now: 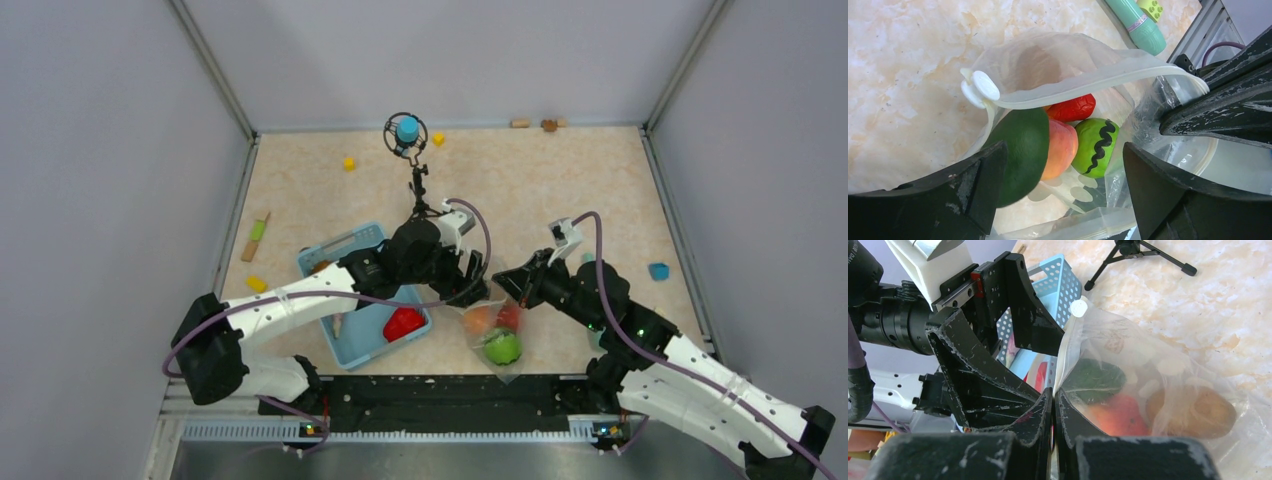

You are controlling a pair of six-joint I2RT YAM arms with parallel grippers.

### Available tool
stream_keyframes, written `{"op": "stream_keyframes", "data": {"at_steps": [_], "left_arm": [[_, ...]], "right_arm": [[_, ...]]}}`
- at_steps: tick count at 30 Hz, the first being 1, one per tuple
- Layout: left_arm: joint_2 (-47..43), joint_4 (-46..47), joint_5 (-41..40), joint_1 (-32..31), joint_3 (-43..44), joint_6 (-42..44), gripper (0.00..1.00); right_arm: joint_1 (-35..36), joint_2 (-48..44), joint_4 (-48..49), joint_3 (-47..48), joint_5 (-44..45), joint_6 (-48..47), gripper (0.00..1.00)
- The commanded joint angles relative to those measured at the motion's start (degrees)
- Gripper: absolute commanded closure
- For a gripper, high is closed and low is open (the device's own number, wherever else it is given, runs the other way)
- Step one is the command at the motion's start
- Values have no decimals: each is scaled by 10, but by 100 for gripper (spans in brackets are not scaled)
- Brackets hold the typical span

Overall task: Place the food in the zip-top bag and seal the zipper
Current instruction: Place the fake fruit in the zipper food storage bag.

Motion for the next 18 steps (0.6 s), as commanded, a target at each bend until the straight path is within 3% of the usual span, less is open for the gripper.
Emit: {"op": "stream_keyframes", "data": {"at_steps": [1, 10, 14, 18], "left_arm": [[-27, 26, 8, -3, 7, 5, 10], [-131, -13, -99, -3, -50, -19, 6], [-185, -20, -227, -3, -94, -62, 5], [-220, -88, -347, -2, -111, -119, 3]], "right_arm": [[-4, -4, 17, 9, 7, -8, 98], [-4, -5, 12, 9, 13, -6, 98], [-5, -6, 11, 10, 16, -4, 98], [-4, -5, 4, 13, 24, -3, 98]]}}
